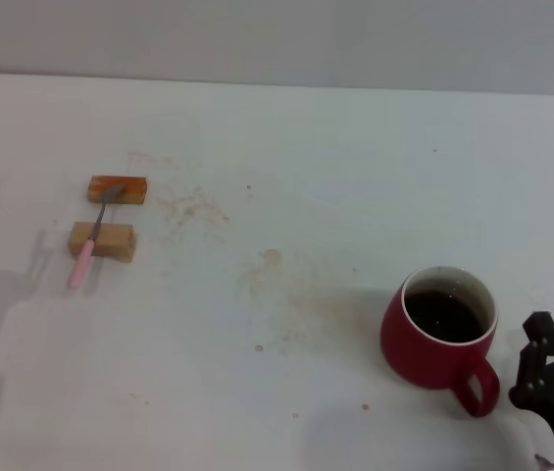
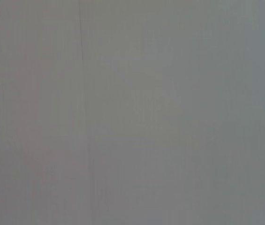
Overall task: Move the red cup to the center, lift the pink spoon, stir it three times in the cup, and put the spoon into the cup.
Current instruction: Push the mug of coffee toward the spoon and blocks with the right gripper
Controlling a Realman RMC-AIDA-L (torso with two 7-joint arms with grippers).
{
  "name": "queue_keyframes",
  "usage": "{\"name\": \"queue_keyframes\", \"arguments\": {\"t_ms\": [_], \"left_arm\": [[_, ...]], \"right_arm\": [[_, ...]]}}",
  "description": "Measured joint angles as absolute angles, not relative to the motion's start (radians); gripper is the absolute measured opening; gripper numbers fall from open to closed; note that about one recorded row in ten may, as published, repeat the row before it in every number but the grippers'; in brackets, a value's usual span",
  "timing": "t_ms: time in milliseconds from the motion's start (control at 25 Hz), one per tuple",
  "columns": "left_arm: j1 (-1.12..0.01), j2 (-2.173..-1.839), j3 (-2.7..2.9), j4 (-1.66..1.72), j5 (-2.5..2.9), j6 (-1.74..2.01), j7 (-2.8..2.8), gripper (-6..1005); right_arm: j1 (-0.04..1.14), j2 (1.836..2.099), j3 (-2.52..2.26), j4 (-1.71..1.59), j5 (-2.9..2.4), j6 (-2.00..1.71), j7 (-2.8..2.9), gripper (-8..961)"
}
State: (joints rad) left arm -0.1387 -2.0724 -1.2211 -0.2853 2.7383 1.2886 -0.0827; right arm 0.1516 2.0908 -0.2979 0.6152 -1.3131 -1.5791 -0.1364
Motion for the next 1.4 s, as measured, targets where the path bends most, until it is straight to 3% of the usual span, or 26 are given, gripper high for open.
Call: {"name": "queue_keyframes", "arguments": {"t_ms": [1400], "left_arm": [[-0.147,-2.071,-1.224,-0.27,2.738,1.289,-0.086,803]], "right_arm": [[0.323,2.091,-0.277,0.604,-1.315,-1.37,-0.083,1]]}}
